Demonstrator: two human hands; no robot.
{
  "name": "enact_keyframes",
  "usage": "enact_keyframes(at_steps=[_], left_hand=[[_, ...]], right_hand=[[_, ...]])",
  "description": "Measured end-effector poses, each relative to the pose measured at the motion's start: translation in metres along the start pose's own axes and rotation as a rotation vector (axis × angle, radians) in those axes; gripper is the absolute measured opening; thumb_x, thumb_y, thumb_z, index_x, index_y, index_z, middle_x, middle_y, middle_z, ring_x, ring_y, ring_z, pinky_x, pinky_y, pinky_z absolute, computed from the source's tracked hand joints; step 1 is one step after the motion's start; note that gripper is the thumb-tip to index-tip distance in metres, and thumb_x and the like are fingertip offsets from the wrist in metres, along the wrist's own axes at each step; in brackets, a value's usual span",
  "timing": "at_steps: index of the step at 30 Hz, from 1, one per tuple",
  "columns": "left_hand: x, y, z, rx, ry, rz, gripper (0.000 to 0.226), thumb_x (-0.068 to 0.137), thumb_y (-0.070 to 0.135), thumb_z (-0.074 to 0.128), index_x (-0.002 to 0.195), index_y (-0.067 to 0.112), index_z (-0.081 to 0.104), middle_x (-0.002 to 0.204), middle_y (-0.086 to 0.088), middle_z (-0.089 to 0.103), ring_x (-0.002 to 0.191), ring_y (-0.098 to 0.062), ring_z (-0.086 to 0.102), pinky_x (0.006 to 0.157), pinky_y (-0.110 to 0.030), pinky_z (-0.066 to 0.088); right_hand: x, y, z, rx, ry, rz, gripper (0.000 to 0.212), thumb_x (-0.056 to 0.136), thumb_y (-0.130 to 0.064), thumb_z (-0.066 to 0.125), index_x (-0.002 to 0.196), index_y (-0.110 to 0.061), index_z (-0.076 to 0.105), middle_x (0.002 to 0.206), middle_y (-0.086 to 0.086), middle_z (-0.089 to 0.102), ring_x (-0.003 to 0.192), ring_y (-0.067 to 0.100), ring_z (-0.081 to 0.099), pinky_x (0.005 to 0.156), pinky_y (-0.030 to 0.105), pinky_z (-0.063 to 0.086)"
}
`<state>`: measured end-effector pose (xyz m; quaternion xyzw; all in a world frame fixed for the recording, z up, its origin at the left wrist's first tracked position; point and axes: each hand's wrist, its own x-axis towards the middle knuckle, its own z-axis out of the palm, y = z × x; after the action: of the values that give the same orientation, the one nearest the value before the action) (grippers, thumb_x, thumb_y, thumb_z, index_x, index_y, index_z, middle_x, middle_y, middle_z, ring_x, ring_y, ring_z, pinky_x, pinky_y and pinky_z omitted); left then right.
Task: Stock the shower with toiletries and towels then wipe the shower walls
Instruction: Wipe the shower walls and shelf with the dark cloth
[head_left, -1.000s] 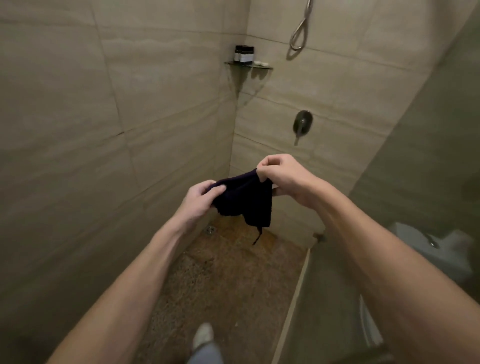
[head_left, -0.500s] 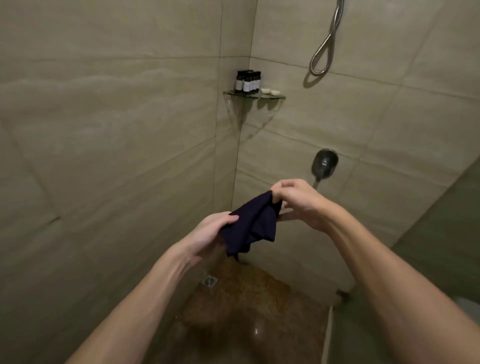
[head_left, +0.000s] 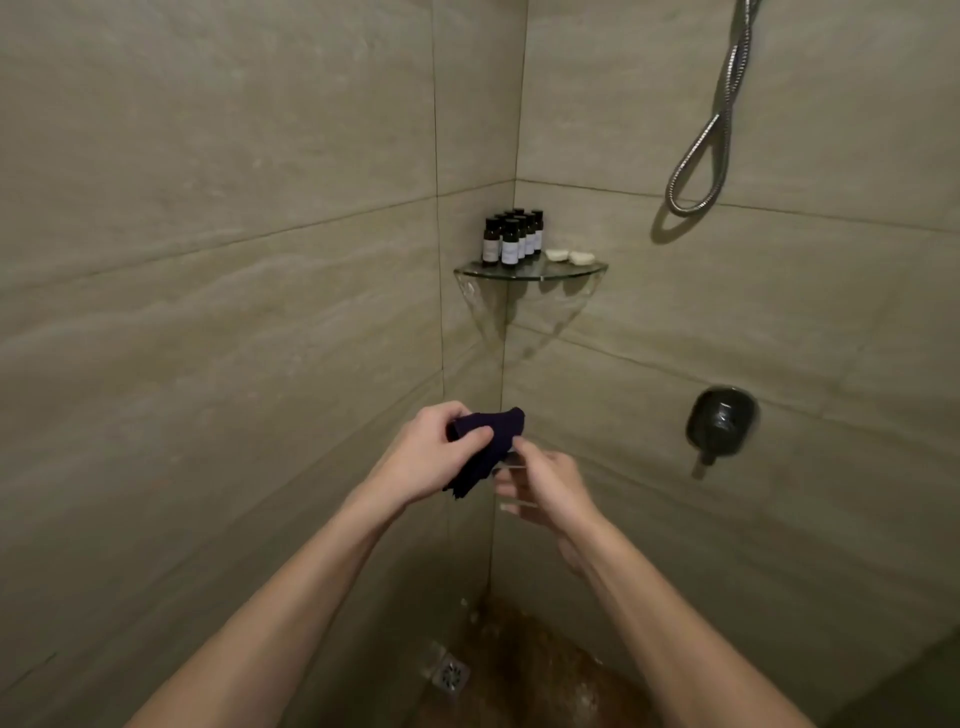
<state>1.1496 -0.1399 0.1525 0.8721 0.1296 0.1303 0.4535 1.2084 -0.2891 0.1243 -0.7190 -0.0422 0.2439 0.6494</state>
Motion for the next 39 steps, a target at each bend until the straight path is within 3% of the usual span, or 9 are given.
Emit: enact_keyframes(at_steps=[7, 11, 16, 20, 25, 30, 33, 36, 39], left_hand=[[0.071, -0.001, 0.011, 0.484, 0.088, 0.318, 0.013, 0.093, 0.042, 0.059, 0.092, 0.029, 0.060, 0.091, 0.014, 0.063, 0.080, -0.004, 0.058, 0.071, -0.032, 0.050], [0.110, 0.004, 0.013, 0.665, 0.040, 0.406, 0.025, 0.093, 0.050, 0.054, 0.105, 0.032, 0.066, 0.110, 0.018, 0.066, 0.097, 0.001, 0.060, 0.085, -0.030, 0.052], [0.142, 0.004, -0.006, 0.750, 0.088, 0.309, 0.033, 0.097, 0.057, 0.045, 0.106, 0.035, 0.067, 0.125, 0.013, 0.066, 0.122, -0.003, 0.056, 0.106, -0.034, 0.045], [0.173, 0.017, -0.054, 0.998, 0.251, 0.337, 0.034, 0.096, 0.051, 0.043, 0.113, 0.033, 0.067, 0.139, 0.007, 0.059, 0.133, -0.011, 0.050, 0.118, -0.035, 0.029], [0.198, 0.060, -0.111, 1.305, 0.347, 0.425, 0.028, 0.088, 0.037, 0.059, 0.104, 0.016, 0.070, 0.130, -0.011, 0.066, 0.127, -0.030, 0.056, 0.104, -0.048, 0.044], [0.201, 0.096, -0.154, 1.478, 0.497, 0.500, 0.030, 0.089, 0.033, 0.064, 0.107, 0.010, 0.068, 0.138, -0.018, 0.058, 0.133, -0.037, 0.048, 0.107, -0.054, 0.038], [0.193, 0.098, -0.167, 1.511, 0.586, 0.559, 0.029, 0.092, 0.034, 0.061, 0.108, 0.010, 0.067, 0.136, -0.016, 0.059, 0.132, -0.037, 0.049, 0.110, -0.054, 0.034], [0.172, 0.082, -0.167, 1.499, 0.682, 0.600, 0.030, 0.096, 0.036, 0.052, 0.104, 0.012, 0.068, 0.123, -0.012, 0.067, 0.121, -0.036, 0.057, 0.115, -0.053, 0.031], [0.146, 0.061, -0.167, 1.467, 0.755, 0.622, 0.029, 0.097, 0.032, 0.052, 0.097, 0.009, 0.070, 0.113, -0.012, 0.071, 0.111, -0.037, 0.062, 0.113, -0.054, 0.035]], right_hand=[[0.100, -0.044, -0.001, 0.614, -0.218, 0.222, 0.050, 0.096, -0.051, 0.054, 0.118, -0.008, 0.066, 0.105, 0.017, 0.076, 0.101, 0.031, 0.070, 0.089, 0.042, 0.055], [0.149, -0.072, -0.003, 0.637, -0.259, 0.307, 0.039, 0.098, -0.033, 0.059, 0.122, -0.004, 0.064, 0.105, 0.021, 0.074, 0.099, 0.035, 0.070, 0.089, 0.047, 0.055], [0.195, -0.089, 0.002, 0.595, -0.223, 0.429, 0.035, 0.097, -0.033, 0.059, 0.114, -0.002, 0.061, 0.096, 0.021, 0.070, 0.091, 0.038, 0.064, 0.070, 0.049, 0.051], [0.217, -0.086, 0.013, 0.554, -0.112, 0.433, 0.038, 0.093, -0.030, 0.065, 0.122, -0.006, 0.058, 0.109, 0.018, 0.064, 0.102, 0.037, 0.061, 0.096, 0.052, 0.050], [0.219, -0.104, 0.023, 0.502, -0.048, 0.249, 0.008, 0.093, -0.021, 0.068, 0.091, -0.016, 0.062, 0.086, 0.008, 0.066, 0.078, 0.026, 0.064, 0.065, 0.034, 0.052], [0.208, -0.127, 0.060, 0.499, 0.070, -0.019, 0.011, 0.096, -0.037, 0.063, 0.091, -0.029, 0.067, 0.091, 0.000, 0.074, 0.087, 0.021, 0.070, 0.080, 0.041, 0.057], [0.214, -0.126, 0.101, 0.506, 0.121, -0.131, 0.028, 0.100, -0.042, 0.053, 0.120, -0.027, 0.065, 0.119, -0.004, 0.070, 0.112, 0.019, 0.064, 0.101, 0.042, 0.049], [0.219, -0.114, 0.153, 0.400, 0.033, -0.295, 0.059, 0.104, -0.046, 0.041, 0.158, -0.029, 0.025, 0.165, -0.006, 0.023, 0.152, 0.015, 0.021, 0.124, 0.036, 0.018], [0.218, -0.097, 0.186, 0.141, 0.080, -0.505, 0.079, 0.094, -0.066, 0.025, 0.159, -0.030, -0.002, 0.168, -0.005, -0.012, 0.154, 0.011, -0.009, 0.126, 0.040, 0.003]])
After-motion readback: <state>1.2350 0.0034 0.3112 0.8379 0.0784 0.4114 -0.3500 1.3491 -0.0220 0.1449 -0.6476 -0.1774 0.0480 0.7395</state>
